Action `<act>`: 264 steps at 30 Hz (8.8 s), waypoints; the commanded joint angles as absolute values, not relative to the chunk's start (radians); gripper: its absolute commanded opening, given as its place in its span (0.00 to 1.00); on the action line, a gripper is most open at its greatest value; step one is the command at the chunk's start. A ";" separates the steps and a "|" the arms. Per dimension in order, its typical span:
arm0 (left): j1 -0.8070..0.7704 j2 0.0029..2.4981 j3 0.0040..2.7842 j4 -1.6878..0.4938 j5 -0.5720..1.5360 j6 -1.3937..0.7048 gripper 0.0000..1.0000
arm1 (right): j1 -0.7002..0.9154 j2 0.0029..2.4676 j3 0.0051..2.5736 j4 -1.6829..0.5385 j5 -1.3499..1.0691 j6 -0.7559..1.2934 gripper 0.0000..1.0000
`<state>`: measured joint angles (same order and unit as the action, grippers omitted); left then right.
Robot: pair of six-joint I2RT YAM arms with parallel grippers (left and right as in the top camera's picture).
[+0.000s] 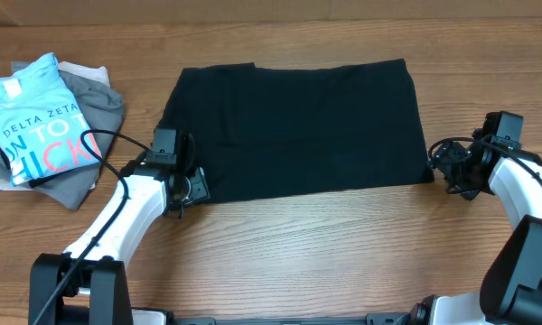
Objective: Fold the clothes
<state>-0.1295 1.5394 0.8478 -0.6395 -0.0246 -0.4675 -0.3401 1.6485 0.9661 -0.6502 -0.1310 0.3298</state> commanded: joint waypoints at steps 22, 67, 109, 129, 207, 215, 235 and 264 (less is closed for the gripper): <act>-0.112 1.692 0.845 -0.632 -0.357 -0.522 0.23 | -0.338 1.648 0.962 -0.675 -0.151 0.332 0.74; -0.066 1.692 0.847 -0.953 -0.339 -0.493 0.24 | -0.227 1.646 0.857 -1.000 0.139 0.616 0.04; -0.042 2.323 2.000 -0.701 0.202 -0.196 0.86 | -0.226 1.435 1.048 -0.916 -0.002 0.414 0.84; -0.066 2.461 1.999 -0.778 0.215 -0.202 0.34 | -0.226 1.435 1.048 -0.919 -0.002 0.414 0.83; 0.001 2.185 2.026 -1.211 0.276 -0.247 0.04 | -0.238 1.960 1.651 -1.130 0.011 0.289 0.04; -0.001 2.185 2.026 -1.435 0.252 -0.247 0.04 | -0.238 1.960 1.651 -1.314 0.072 0.296 0.04; -0.093 2.182 1.900 -1.690 0.203 -0.141 0.04 | -0.238 1.960 1.628 -1.608 0.169 0.291 0.04; -0.120 2.082 1.670 -1.541 0.079 -0.207 0.38 | -0.268 1.937 1.350 -1.401 0.035 0.288 0.28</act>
<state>-0.1120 2.1975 1.6573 -1.5803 0.0887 -0.1814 -0.2363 1.9942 1.3525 -1.4384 0.1543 0.3542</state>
